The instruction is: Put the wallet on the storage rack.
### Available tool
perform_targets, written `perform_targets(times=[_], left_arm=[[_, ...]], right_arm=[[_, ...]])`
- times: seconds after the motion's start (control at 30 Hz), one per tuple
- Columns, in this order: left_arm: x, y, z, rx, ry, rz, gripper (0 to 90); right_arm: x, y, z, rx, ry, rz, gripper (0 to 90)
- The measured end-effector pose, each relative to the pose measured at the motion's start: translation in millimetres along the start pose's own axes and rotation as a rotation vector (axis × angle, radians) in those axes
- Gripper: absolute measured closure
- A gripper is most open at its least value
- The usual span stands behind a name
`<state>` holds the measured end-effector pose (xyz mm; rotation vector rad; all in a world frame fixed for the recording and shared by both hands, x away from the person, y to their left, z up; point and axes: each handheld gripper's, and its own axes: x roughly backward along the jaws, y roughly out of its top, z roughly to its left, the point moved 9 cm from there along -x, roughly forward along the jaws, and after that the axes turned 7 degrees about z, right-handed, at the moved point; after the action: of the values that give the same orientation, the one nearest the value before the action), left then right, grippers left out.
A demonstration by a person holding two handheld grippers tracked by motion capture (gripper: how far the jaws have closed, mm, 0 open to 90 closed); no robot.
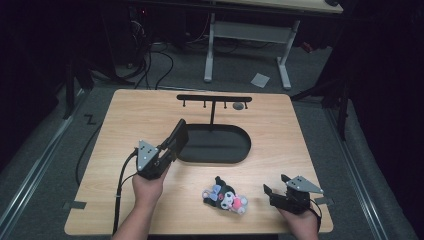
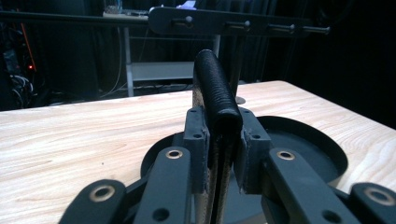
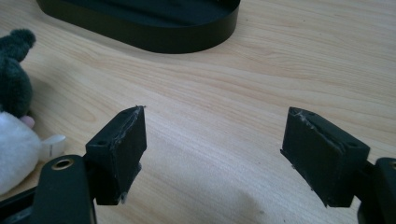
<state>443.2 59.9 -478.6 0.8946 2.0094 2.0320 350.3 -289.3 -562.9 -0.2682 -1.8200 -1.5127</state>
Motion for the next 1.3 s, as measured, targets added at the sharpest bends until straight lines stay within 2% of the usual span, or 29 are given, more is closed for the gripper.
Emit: perform_targets(times=[0.07,0.17,0.27,0.4,0.53,0.67,0.77,0.9,1.03,1.2,1.3], left_arm=[[-7.6,0.1,-1.7,-0.01,0.002,0.012,77.3],[-17.2,-0.7,-5.3,-0.047,0.004,0.023,77.4],[-26.1,0.3,-5.4,-0.036,-0.009,0.03,77.5],[-38.7,-0.8,-5.4,-0.047,-0.015,0.04,77.5],[-53.4,-3.2,-2.5,-0.025,-0.013,0.048,77.5],[-62.9,-4.7,-0.3,-0.022,0.0,0.056,77.5],[-67.4,-6.1,4.7,-0.004,0.015,0.061,77.8],[-71.4,-10.9,10.9,-0.004,0.036,0.084,77.8],[-71.6,-13.8,17.4,0.008,0.05,0.082,77.7],[-73.2,-19.2,24.0,-0.004,0.077,0.098,77.7],[-73.4,-19.5,26.1,0.0,0.077,0.095,77.5]], right_arm=[[-1.1,2.4,-0.7,-0.005,0.008,-0.007,22.0],[-1.2,4.0,-1.1,-0.012,0.015,-0.014,22.1],[0.9,2.9,-2.7,-0.025,0.008,-0.016,22.4],[1.4,0.7,-5.0,-0.027,-0.002,-0.012,22.6],[3.9,-2.2,-6.9,-0.036,-0.009,-0.012,22.6],[7.2,-4.3,-9.0,-0.047,-0.012,-0.014,22.7],[8.3,-6.8,-9.3,-0.05,-0.011,-0.01,22.8],[9.8,-8.7,-10.5,-0.058,-0.012,-0.01,22.9],[10.9,-10.3,-11.1,-0.059,-0.013,-0.009,23.1],[10.6,-10.1,-10.3,-0.059,-0.01,-0.009,23.2],[9.2,-9.6,-8.1,-0.056,-0.003,-0.007,23.2]])
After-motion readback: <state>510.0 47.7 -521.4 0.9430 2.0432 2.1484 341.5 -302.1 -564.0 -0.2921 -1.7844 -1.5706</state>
